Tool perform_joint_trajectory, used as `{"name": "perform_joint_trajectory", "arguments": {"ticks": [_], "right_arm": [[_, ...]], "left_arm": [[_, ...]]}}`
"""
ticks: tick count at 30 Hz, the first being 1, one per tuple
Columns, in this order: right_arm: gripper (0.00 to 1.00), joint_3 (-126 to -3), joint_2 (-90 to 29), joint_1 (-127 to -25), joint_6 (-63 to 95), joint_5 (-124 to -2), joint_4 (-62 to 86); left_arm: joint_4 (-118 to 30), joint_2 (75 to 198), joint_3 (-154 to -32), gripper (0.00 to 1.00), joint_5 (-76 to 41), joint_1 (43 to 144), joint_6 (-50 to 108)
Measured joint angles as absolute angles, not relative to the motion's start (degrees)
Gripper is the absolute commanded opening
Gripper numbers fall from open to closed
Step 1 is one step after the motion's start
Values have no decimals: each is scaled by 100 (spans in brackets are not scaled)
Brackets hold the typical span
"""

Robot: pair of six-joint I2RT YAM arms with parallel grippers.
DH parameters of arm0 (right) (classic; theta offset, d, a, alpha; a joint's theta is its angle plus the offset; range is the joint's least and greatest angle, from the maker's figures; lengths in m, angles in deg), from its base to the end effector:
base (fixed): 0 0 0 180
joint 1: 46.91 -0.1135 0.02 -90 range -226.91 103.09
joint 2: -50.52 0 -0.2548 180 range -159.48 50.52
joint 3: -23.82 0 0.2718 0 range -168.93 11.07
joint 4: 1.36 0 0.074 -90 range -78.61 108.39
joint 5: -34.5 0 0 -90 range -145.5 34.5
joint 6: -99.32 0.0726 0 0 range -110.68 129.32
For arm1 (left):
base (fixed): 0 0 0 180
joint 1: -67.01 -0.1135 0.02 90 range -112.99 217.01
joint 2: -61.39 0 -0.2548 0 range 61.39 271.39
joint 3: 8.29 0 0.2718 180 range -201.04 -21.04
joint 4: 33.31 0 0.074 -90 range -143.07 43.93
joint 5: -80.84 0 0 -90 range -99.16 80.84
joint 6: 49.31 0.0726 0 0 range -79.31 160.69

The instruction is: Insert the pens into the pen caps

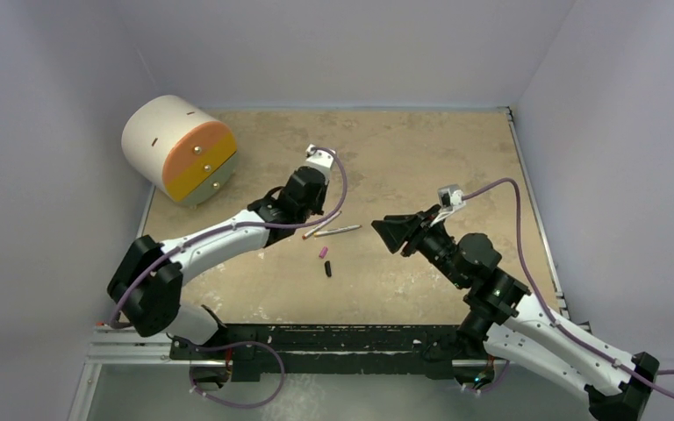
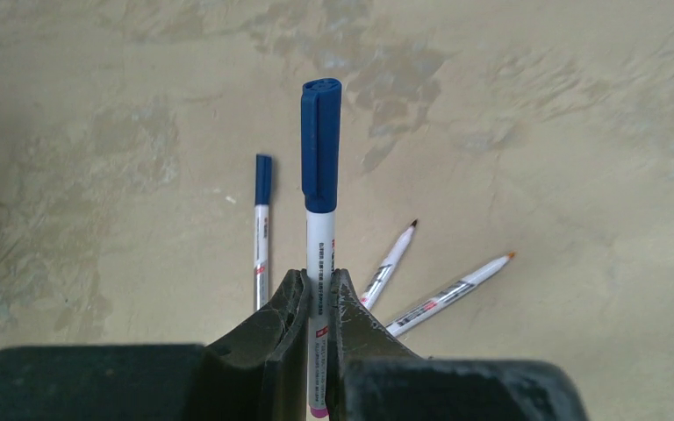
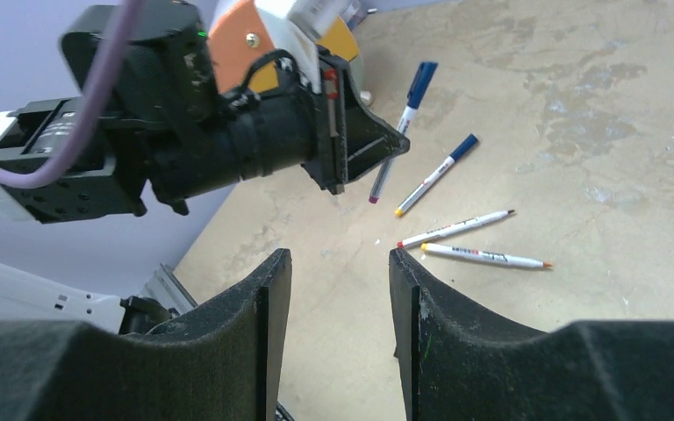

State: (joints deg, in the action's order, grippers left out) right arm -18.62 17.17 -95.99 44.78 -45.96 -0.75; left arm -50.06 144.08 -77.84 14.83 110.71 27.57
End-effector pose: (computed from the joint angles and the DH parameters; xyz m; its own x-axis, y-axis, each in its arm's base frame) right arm 0.1529 0.1580 0.3180 -0.2913 0.5374 -0.7914 -0.5755 0.5624 0.5937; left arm 0.2907 -0.2370 0.2345 -0.4363 0.1301 -0.8903 0.2848 0.9586 0.0005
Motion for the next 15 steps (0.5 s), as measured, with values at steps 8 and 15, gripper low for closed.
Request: {"name": "perform_joint_trajectory", "arguments": {"ticks": [8, 15], "right_arm": [[43, -1773, 1768, -9599, 4524, -4552, 43], [42, -1751, 1796, -9599, 4518, -4427, 218]], "left_arm": [[-5480, 15291, -7970, 0, 1610, 11010, 2851], [-5510, 15709, -8123, 0, 1533, 10798, 2988]]}}
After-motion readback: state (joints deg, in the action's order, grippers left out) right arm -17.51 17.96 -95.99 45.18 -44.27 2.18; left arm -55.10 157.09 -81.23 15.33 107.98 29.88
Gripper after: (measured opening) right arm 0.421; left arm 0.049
